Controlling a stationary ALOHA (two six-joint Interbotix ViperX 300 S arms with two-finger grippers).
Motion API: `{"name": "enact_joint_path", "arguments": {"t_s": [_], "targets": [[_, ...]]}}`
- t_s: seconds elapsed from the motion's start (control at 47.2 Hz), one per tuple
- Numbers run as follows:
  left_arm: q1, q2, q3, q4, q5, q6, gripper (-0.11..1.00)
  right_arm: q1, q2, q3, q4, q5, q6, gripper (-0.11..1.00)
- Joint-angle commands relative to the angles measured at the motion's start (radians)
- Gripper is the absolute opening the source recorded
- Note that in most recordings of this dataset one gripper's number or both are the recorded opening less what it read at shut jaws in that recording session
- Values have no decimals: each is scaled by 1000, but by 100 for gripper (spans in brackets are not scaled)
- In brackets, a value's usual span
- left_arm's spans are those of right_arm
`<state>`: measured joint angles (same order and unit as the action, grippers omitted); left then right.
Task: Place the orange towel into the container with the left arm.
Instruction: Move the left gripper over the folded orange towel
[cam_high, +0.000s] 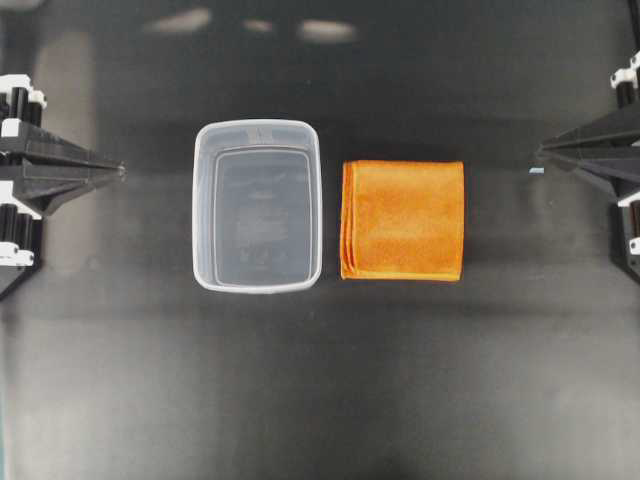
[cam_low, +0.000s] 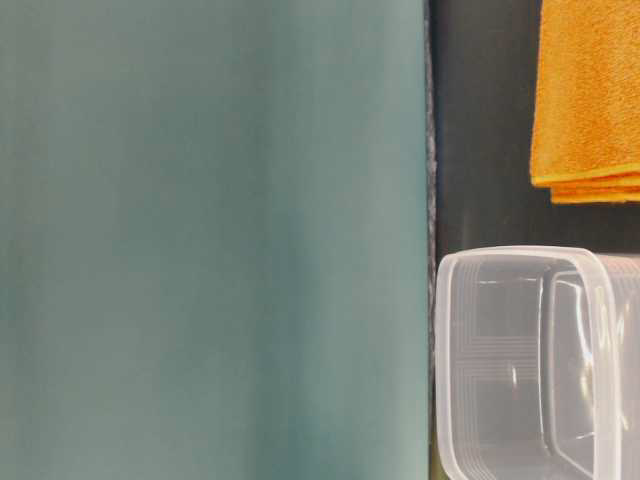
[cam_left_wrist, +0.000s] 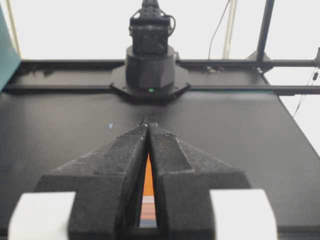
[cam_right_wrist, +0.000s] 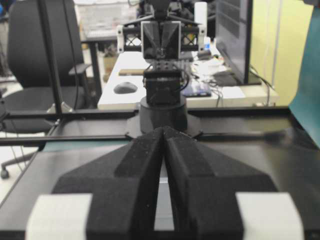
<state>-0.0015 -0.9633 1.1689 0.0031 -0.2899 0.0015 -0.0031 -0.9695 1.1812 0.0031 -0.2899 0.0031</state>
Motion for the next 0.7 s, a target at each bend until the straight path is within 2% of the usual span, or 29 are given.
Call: {"name": "enact_joint_path", "arguments": {"t_s": [0.0,0.085,0.381,0.571,0.677], "targets": [[9,55,-84,40,67,-25,6,5,11,-12,3,-8,3,1],[17,121,-153,40,152,-28,0,5,9,-9,11,8,6,0],[11,407,-413,40,440,-9,0,3,6,-8,11,109,31,0],[12,558,-549,40,571,-11,0,-2,-2,-8,11,132,32,0],[15,649,-641,40,647,-11,0,0,-15,-8,11,126,35,8]]}}
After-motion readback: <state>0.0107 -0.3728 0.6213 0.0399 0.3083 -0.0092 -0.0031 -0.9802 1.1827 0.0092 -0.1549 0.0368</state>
